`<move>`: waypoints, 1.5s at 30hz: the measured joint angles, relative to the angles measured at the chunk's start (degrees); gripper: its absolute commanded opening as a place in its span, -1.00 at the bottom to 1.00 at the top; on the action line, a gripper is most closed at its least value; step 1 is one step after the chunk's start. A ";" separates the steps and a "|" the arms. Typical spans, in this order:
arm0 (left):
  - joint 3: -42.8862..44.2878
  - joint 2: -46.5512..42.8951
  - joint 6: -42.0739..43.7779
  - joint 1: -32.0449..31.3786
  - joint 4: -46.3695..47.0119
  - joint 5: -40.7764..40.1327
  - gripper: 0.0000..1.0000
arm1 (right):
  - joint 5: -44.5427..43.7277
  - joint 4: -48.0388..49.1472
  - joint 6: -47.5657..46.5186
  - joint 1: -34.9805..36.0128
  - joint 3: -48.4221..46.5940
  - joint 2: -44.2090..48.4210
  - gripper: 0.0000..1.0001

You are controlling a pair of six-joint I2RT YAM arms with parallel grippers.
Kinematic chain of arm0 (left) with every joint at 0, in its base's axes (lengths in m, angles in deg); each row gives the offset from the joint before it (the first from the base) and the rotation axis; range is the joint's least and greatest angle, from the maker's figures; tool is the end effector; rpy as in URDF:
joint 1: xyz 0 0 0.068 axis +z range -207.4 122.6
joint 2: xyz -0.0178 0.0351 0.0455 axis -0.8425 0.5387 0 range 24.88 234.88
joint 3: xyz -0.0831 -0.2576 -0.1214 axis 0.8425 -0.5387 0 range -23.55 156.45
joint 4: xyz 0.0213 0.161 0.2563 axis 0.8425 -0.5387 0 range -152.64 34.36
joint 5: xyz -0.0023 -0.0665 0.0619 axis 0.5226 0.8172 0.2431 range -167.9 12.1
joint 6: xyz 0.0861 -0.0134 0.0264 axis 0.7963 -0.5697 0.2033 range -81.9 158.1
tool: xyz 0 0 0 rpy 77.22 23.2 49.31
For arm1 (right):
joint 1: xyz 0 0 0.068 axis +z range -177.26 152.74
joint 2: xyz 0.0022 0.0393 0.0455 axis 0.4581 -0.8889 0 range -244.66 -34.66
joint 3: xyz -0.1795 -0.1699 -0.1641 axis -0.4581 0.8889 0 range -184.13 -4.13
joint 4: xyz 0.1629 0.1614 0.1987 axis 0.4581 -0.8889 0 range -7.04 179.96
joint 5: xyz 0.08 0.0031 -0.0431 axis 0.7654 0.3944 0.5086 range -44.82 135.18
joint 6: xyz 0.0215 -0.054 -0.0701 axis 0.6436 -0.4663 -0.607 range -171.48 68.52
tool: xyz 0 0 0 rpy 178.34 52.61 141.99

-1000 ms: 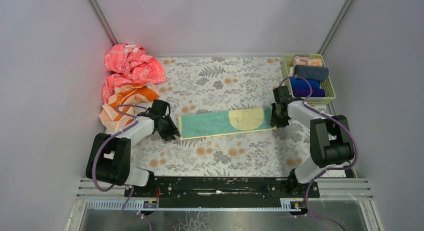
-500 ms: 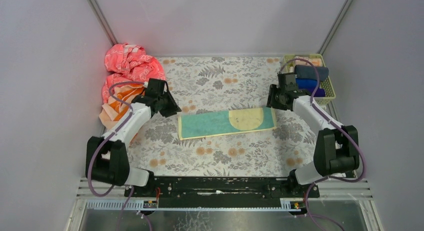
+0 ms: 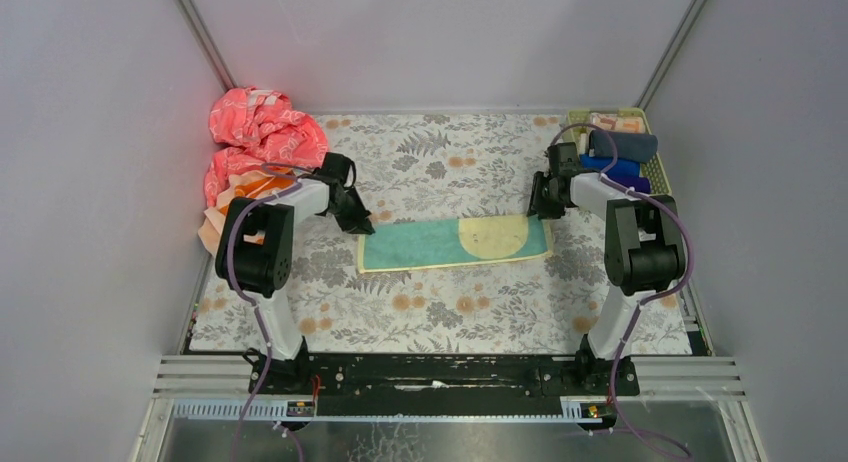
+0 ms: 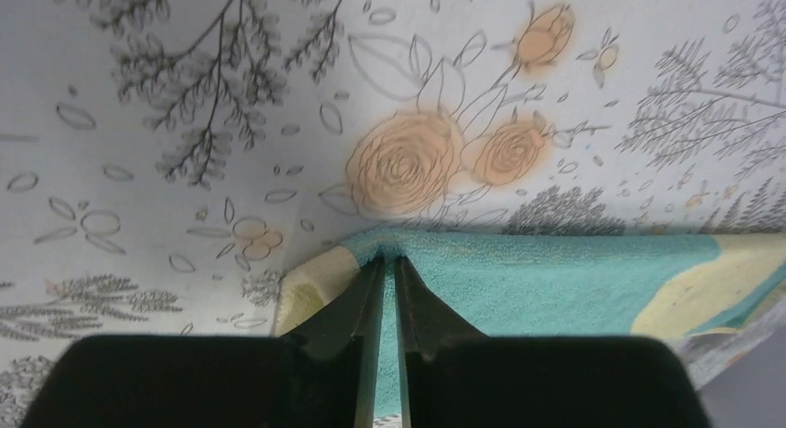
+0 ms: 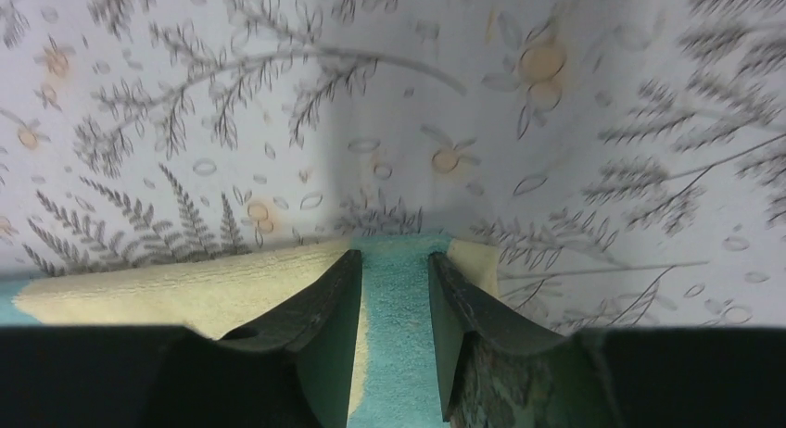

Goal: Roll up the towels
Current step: Fold the towel at the center of the board.

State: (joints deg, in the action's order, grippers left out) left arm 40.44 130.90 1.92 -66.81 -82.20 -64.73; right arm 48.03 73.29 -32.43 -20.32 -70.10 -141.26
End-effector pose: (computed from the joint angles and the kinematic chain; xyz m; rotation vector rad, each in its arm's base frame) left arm 0.4022 -0.0854 0.0989 -0.5978 2.7789 -0.5106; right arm 0.4414 0.0579 0.1164 0.2540 2.5742 0.2335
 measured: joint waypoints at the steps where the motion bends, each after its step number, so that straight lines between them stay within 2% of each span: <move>1: 0.96 0.87 -0.04 0.48 0.07 0.24 -0.84 | 0.50 0.09 0.00 -0.50 -0.66 -0.31 -0.21; 4: 2.89 2.58 -0.11 1.22 0.22 1.09 -0.80 | 1.05 1.27 0.04 -1.38 -1.38 -1.25 -0.18; 11: 4.39 3.08 -0.04 1.46 0.46 1.05 -0.46 | 2.69 1.18 -0.07 -1.88 -1.73 -1.18 -0.03; 17: 3.30 -4.33 2.16 1.77 -1.62 -2.56 -0.20 | 2.08 -2.71 -1.11 -2.08 -1.62 5.03 0.04; 22: 3.26 -13.73 5.46 1.86 -3.65 -4.87 -0.16 | -2.01 -4.24 -1.92 -2.19 0.98 10.47 0.06; 25: 2.89 -15.87 7.78 1.86 -4.96 -5.95 -0.10 | -3.76 -5.57 -2.40 -2.23 3.04 10.62 0.03; 31: 0.11 -16.22 12.98 1.86 -7.93 -9.38 -0.07 | -4.24 -7.74 -3.23 -2.23 4.02 8.81 -0.03; 42: -0.11 -16.20 15.39 1.92 -8.11 -10.64 -0.08 | -3.65 -9.31 -3.69 -2.23 3.39 3.85 -0.11; 45: -0.24 -16.20 15.45 1.92 -8.13 -10.64 -0.09 | -3.76 -10.49 -3.67 -2.23 2.36 2.99 -0.20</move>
State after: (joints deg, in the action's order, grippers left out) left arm 40.20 114.70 17.37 -64.89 -90.34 -75.38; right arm 44.27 62.80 -36.10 -22.55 -67.74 -138.27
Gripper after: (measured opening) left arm 0.462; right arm 0.445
